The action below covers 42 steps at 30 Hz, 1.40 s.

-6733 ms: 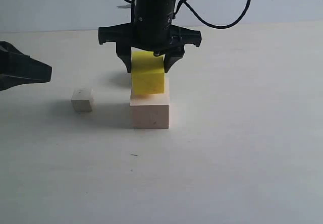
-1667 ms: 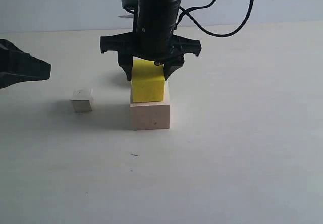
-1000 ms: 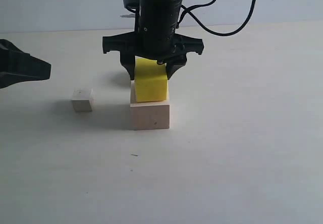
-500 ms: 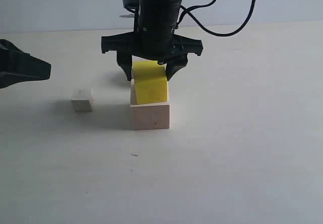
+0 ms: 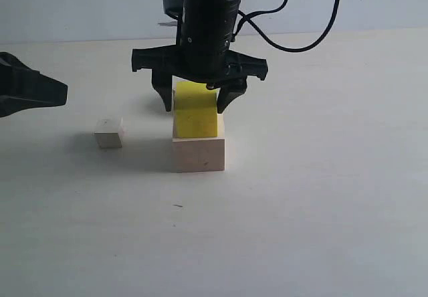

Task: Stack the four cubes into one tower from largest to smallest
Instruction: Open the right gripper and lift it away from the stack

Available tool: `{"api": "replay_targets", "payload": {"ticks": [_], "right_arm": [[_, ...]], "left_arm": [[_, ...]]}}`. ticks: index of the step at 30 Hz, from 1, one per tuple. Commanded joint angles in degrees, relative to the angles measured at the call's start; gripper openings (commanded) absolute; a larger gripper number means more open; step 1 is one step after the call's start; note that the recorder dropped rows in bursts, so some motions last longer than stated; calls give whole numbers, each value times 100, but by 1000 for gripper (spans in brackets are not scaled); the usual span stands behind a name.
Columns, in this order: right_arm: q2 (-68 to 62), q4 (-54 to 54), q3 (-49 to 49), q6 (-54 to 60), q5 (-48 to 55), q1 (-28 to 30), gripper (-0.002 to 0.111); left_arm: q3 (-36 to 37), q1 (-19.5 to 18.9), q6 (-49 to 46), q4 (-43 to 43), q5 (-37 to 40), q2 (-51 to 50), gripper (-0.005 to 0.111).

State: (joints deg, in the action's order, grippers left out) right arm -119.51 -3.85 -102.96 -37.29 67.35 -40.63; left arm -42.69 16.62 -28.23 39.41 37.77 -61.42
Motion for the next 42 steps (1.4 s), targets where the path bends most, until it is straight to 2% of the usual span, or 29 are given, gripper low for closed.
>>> {"api": "replay_targets", "payload": {"ticks": [1, 20, 29, 32, 39, 42], "right_arm": [[73, -4, 7, -24, 11, -1, 70], [367, 175, 7, -2, 225, -1, 70], [988, 979, 7, 24, 262, -1, 69], [1198, 1392, 7, 137, 262, -1, 56], [1565, 1563, 7, 1060, 262, -1, 2], [1696, 1762, 7, 1210, 262, -1, 0]], "left_arm": [[20, -10, -7, 13, -24, 47, 0], [20, -10, -7, 13, -24, 47, 0], [20, -10, -7, 2, -61, 47, 0], [20, -10, -7, 2, -97, 3, 0], [-171, -10, -19, -33, -150, -688, 0], [-421, -10, -19, -33, -150, -1046, 0]]}}
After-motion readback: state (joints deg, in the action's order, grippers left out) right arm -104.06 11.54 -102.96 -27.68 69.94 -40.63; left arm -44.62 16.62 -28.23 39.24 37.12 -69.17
